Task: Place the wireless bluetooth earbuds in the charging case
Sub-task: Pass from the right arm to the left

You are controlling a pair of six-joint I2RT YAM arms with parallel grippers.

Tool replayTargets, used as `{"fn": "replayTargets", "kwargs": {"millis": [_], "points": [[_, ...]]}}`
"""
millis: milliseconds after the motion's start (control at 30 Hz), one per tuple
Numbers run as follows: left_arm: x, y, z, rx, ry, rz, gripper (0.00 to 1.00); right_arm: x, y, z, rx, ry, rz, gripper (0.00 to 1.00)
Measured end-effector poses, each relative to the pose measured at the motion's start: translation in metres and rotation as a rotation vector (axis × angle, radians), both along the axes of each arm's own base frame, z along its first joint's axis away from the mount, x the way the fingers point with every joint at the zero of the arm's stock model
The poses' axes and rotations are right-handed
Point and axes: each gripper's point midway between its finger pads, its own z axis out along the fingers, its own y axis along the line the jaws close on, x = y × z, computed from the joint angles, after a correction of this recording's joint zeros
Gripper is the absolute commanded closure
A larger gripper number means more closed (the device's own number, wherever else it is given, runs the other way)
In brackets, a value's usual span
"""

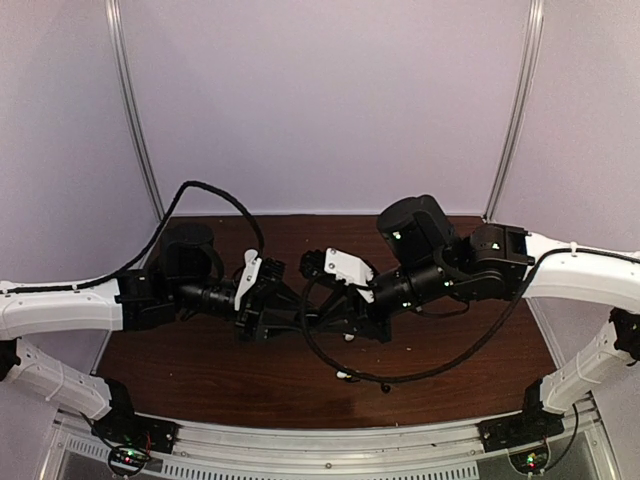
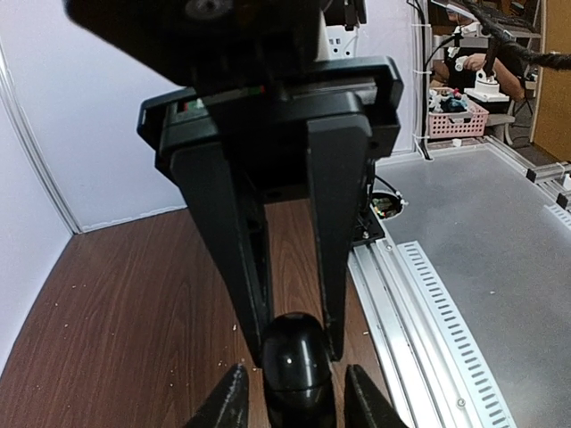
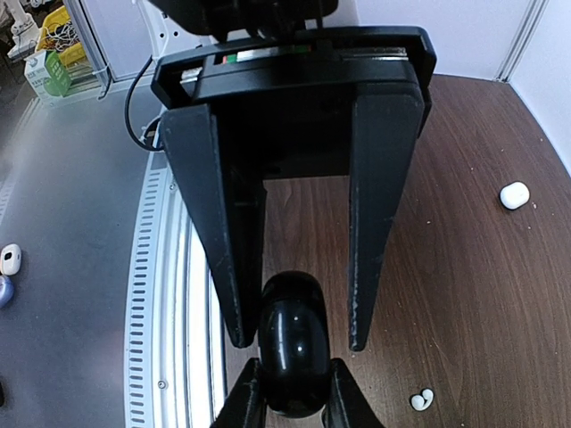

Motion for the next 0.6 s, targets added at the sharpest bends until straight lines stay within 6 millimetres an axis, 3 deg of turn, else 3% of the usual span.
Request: {"fn": "replayTargets", "kwargs": {"millis": [200,600], "points": [[-0.001,-0.001,-0.003,0.006,0.011,-0.003,0.57,0.001,0.001,0.004,0.008,-0.004,0.0,0.91],[-0.001,-0.002,-0.009,0.011,0.029,-0.001,0.75,0.001,0.003,0.008,0.017,-0.007,0.0,0.91]]}}
